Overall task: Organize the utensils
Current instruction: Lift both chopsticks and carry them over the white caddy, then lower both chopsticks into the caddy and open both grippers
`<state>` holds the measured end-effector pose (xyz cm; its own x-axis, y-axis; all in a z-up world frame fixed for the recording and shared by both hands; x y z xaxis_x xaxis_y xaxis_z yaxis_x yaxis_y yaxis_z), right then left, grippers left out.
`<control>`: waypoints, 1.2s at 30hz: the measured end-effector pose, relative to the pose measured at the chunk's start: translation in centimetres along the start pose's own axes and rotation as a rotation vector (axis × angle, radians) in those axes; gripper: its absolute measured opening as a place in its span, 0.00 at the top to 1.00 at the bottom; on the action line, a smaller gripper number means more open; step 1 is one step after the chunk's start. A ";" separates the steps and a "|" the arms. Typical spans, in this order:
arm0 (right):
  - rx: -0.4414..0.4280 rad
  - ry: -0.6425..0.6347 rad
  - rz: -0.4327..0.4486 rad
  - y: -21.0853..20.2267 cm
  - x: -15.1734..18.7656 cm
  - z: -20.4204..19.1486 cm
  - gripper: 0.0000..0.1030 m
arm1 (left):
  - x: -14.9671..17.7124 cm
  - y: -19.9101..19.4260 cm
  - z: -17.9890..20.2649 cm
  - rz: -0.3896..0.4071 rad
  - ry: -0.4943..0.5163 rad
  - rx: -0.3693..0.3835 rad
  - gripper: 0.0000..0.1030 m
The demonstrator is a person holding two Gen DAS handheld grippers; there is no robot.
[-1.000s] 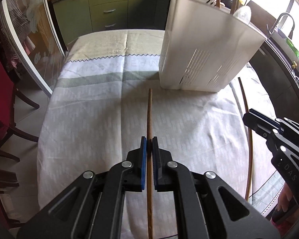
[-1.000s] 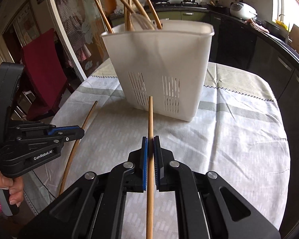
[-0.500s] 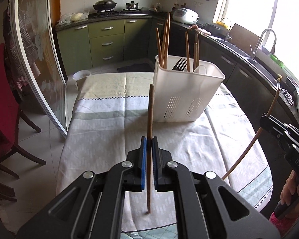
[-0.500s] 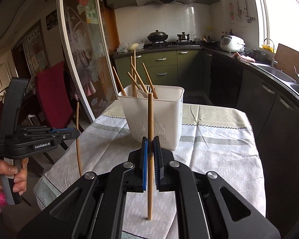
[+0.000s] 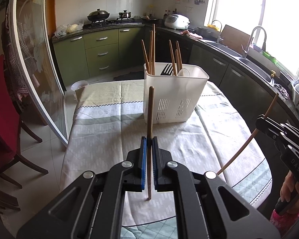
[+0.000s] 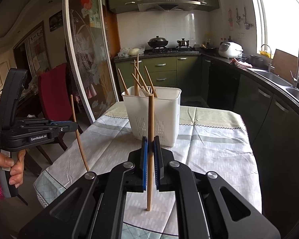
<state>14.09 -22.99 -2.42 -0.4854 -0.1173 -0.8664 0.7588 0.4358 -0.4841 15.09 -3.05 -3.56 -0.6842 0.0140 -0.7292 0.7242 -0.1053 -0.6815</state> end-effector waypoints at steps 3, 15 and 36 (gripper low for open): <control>-0.002 0.005 -0.003 0.1 0.0 0.2 0.94 | 0.3 -0.5 0.5 0.012 0.017 0.000 0.95; -0.049 -0.021 0.061 -1.7 -5.1 -0.4 0.94 | -3.3 -3.1 2.0 0.090 0.048 0.027 0.95; 0.023 -0.013 0.322 1.5 -21.8 2.5 0.94 | -20.2 -3.1 3.7 0.361 0.087 -0.030 0.95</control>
<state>26.88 -22.02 15.46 -0.2130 0.0121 -0.9770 0.8822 0.4321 -0.1870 26.40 -6.73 13.52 -0.3752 0.0662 -0.9246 0.9206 -0.0898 -0.3800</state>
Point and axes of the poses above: each gripper's, at about its wrist camera, not at the fingertips, and y roughly the way its jaws point, z to its right, x to its underside, the point moved 5 cm from there along y, roughly the way its jaws point, and after that the axes turned 3 degrees about z, right-handed, at the moved point
